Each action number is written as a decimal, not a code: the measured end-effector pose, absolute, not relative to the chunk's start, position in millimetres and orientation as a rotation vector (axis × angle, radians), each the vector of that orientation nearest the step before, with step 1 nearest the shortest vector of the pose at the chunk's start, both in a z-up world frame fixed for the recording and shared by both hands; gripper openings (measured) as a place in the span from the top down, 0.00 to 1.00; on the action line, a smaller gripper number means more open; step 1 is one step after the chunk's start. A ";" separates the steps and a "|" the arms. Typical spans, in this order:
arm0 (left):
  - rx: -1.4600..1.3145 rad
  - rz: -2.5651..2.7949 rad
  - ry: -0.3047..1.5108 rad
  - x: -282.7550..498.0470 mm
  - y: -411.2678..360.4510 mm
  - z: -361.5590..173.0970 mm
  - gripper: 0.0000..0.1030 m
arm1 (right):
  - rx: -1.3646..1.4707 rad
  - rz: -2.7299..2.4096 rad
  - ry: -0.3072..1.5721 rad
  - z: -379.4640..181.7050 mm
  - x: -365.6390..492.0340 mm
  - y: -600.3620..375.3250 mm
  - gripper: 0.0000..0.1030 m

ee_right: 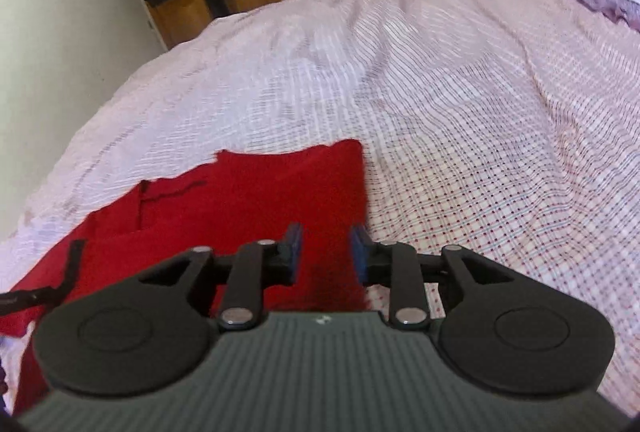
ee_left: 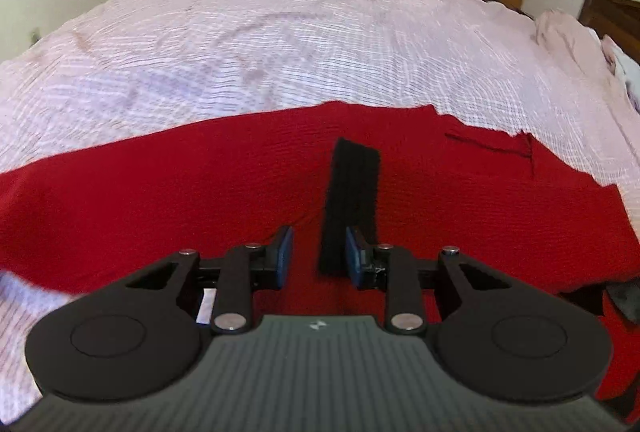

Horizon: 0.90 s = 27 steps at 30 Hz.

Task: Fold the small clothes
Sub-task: 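Grasp the other sleeve's black cuff with the left gripper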

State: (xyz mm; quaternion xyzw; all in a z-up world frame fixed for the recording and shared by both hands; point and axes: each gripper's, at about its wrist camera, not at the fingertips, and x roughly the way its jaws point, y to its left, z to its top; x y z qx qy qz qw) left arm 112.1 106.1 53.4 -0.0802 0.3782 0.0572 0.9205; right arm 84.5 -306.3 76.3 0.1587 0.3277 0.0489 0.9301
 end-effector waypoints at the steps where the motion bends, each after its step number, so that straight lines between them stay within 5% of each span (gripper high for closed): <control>1: -0.177 0.131 0.779 105.7 112.0 56.1 0.68 | 0.323 0.111 0.668 79.4 79.4 -304.8 0.53; 13: -0.274 0.346 0.737 30.3 193.5 72.6 0.47 | 0.323 0.255 0.697 101.7 15.2 -273.4 0.48; 27: -0.475 0.504 0.640 3.1 274.6 55.2 0.46 | 0.332 0.259 0.812 87.2 -30.2 -238.7 0.48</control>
